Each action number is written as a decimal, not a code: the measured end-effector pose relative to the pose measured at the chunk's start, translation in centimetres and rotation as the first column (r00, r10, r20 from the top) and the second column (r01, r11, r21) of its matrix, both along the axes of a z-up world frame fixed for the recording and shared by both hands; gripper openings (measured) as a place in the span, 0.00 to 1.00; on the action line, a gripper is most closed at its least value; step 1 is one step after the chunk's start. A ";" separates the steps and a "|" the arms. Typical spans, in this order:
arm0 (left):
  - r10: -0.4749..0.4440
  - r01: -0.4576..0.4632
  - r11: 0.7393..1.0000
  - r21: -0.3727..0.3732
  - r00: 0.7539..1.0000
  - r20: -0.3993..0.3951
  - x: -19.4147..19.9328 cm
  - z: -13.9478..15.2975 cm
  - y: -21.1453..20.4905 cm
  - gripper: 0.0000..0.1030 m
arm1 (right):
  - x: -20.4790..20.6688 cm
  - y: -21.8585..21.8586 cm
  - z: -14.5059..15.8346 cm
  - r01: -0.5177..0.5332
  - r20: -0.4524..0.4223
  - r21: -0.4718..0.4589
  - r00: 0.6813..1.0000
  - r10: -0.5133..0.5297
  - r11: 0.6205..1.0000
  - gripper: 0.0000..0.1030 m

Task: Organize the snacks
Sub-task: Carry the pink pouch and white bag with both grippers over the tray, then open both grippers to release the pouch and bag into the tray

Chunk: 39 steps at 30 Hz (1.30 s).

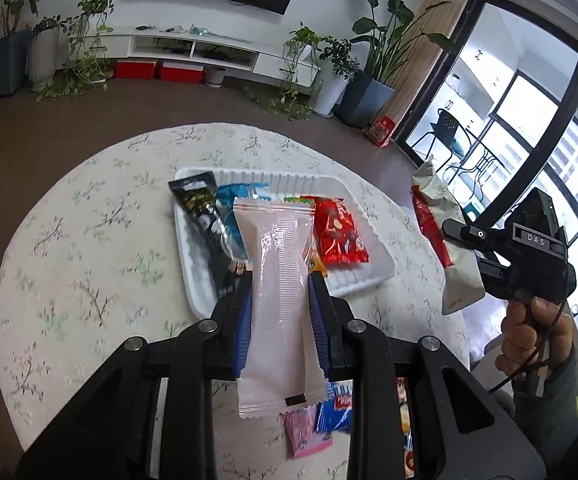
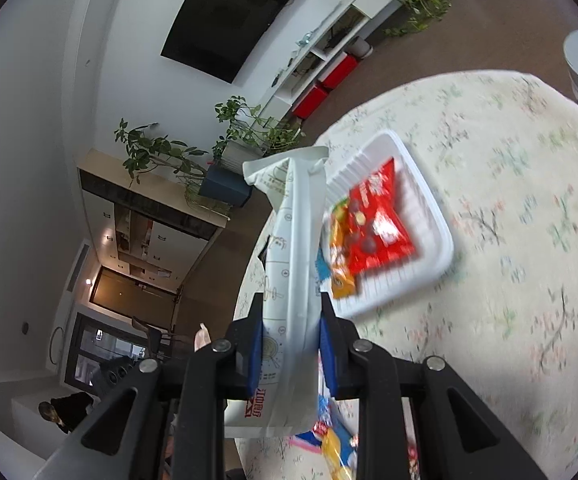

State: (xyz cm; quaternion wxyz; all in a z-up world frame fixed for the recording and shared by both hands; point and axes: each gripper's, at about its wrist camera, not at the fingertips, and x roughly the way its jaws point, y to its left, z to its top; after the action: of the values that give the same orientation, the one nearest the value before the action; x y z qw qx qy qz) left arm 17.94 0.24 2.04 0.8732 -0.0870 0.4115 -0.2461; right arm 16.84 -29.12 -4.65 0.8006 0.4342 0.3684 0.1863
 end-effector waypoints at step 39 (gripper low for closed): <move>0.039 -0.028 0.988 0.152 0.997 -0.068 12.9 -8.5 -13.4 0.45 | 11.3 5.8 -5.4 -0.162 -0.065 -0.387 0.987 0.148 0.908 0.28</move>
State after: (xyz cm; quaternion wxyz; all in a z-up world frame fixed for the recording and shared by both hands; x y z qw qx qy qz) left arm 30.89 -13.12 -6.42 0.8662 -0.0362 0.4580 -0.1964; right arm 28.16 -23.30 -10.02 0.8475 0.2380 0.4450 0.1646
